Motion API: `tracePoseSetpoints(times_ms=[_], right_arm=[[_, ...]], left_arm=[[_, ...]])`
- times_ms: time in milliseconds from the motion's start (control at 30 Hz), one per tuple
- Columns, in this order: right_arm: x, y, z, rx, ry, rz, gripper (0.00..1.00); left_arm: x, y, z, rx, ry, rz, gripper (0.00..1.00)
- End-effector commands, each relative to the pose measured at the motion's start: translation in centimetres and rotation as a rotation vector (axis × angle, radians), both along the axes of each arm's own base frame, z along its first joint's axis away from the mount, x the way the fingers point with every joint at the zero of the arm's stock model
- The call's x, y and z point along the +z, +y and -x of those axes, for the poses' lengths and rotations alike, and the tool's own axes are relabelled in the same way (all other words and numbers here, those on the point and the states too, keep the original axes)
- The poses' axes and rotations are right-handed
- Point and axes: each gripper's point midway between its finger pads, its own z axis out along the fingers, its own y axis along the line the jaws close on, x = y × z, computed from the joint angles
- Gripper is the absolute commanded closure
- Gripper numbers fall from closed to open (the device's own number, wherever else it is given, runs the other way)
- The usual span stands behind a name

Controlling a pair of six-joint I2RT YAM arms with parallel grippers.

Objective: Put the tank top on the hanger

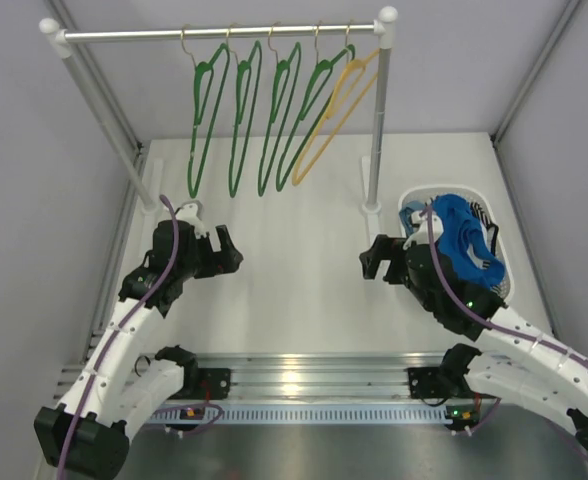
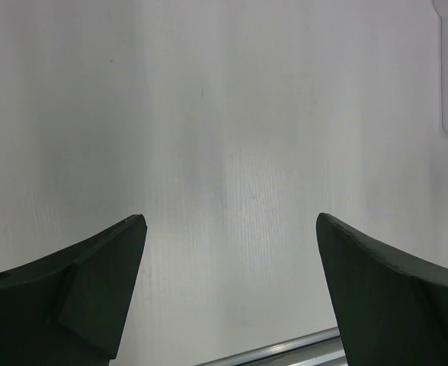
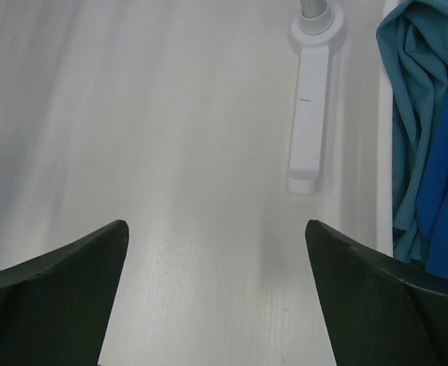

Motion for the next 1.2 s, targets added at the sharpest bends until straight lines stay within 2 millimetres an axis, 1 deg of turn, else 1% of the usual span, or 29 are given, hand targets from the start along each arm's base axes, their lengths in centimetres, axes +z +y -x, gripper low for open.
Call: tracePoseSetpoints(times_ms=[0, 67, 100, 167, 200, 233, 300, 333, 367, 400, 433, 467, 500, 533, 567, 600, 633, 667, 700, 733, 767, 833, 867, 900, 967, 1033, 1067, 1100, 1167], right_arm=[[1.2, -0.8, -0.1, -0.029, -0.021, -0.007, 0.0], [1.4, -1.0, -0.1, -0.036, -0.022, -0.003, 0.0], [1.2, -1.3, 0.1, -0.042, -0.01, 0.01, 0.0], [1.9, -1.5, 0.1, -0.052, -0.01, 0.013, 0.0], [1.6, -1.9, 0.2, -0.061, 0.006, 0.033, 0.0], [2.2, -1.9, 0.2, -0.066, 0.004, 0.03, 0.0], [2.2, -2.8, 0.4, -0.104, 0.027, 0.05, 0.0], [2.9, -2.9, 0.2, -0.117, 0.025, 0.051, 0.0], [3.1, -3.3, 0.1, -0.132, 0.03, 0.067, 0.0], [2.6, -4.4, 0.1, -0.169, 0.05, 0.124, 0.0], [4.0, -4.9, -0.1, -0.196, 0.038, 0.128, 0.0], [4.3, -5.9, -0.6, -0.233, 0.049, 0.152, 0.0], [3.9, -6.6, -0.8, -0.244, 0.086, 0.19, 0.0], [5.1, -7.0, -1.2, -0.257, 0.083, 0.178, 0.0], [5.1, -8.2, -1.7, -0.283, 0.113, 0.185, 0.0], [5.0, -8.7, -2.2, -0.291, 0.134, 0.189, 0.0], [5.8, -9.2, -2.8, -0.303, 0.13, 0.187, 0.01], [5.9, -10.5, -3.3, -0.341, 0.141, 0.18, 0.02], [5.8, -11.0, -3.8, -0.359, 0.154, 0.19, 0.02], [6.3, -11.5, -4.3, -0.372, 0.148, 0.193, 0.04], [5.7, -12.2, -4.9, -0.398, 0.179, 0.199, 0.05], [5.9, -12.8, -5.7, -0.412, 0.189, 0.203, 0.1], [5.8, -13.5, -6.2, -0.433, 0.194, 0.201, 0.11], [5.3, -13.8, -6.6, -0.444, 0.209, 0.208, 0.15], [4.6, -14.6, -7.4, -0.472, 0.219, 0.223, 0.18], [3.7, -15.5, -7.7, -0.496, 0.236, 0.224, 0.25], [3.3, -15.2, -8.1, -0.483, 0.243, 0.212, 0.28], [2.5, -15.2, -8.2, -0.475, 0.257, 0.215, 0.33], [1.7, -14.9, -8.8, -0.456, 0.261, 0.215, 0.37]], left_arm=[[2.2, -0.4, -1.1, -0.018, -0.093, 0.017, 0.02], [2.3, -0.4, -1.1, -0.018, -0.096, 0.018, 0.02], [2.2, -0.4, -1.1, -0.018, -0.093, 0.017, 0.02], [2.2, -0.4, -1.1, -0.02, -0.093, 0.018, 0.02], [2.3, -0.4, -1.0, -0.02, -0.095, 0.018, 0.02], [2.3, -0.4, -1.0, -0.022, -0.095, 0.018, 0.02], [2.3, -0.5, -1.0, -0.028, -0.094, 0.022, 0.02], [2.4, -0.5, -1.0, -0.029, -0.098, 0.024, 0.02], [2.4, -0.5, -1.0, -0.029, -0.097, 0.022, 0.02], [2.5, -0.5, -1.0, -0.029, -0.099, 0.022, 0.02], [2.5, -0.5, -0.9, -0.03, -0.1, 0.023, 0.02], [2.6, -0.5, -0.9, -0.031, -0.103, 0.025, 0.02], [2.6, -0.7, -0.8, -0.038, -0.105, 0.03, 0.02], [2.7, -0.7, -0.8, -0.04, -0.106, 0.032, 0.02], [2.6, -0.8, -0.8, -0.046, -0.105, 0.032, 0.02], [2.6, -0.9, -0.8, -0.049, -0.103, 0.034, 0.02], [2.6, -0.9, -0.8, -0.053, -0.104, 0.037, 0.02], [2.6, -1.0, -0.8, -0.056, -0.103, 0.038, 0.02], [2.6, -1.0, -0.8, -0.057, -0.103, 0.039, 0.02], [2.6, -1.0, -0.8, -0.057, -0.103, 0.039, 0.02], [2.7, -1.0, -0.8, -0.056, -0.106, 0.039, 0.02], [2.7, -1.0, -0.8, -0.057, -0.108, 0.04, 0.02], [2.7, -1.0, -0.8, -0.057, -0.109, 0.041, 0.02], [2.8, -1.0, -0.8, -0.057, -0.109, 0.041, 0.02], [2.9, -1.0, -0.7, -0.058, -0.113, 0.042, 0.02], [2.8, -1.1, -0.7, -0.061, -0.11, 0.043, 0.02], [2.8, -1.1, -0.7, -0.062, -0.11, 0.044, 0.02], [2.8, -1.2, -0.7, -0.065, -0.111, 0.045, 0.02], [2.8, -1.3, -0.7, -0.068, -0.11, 0.044, 0.02]])
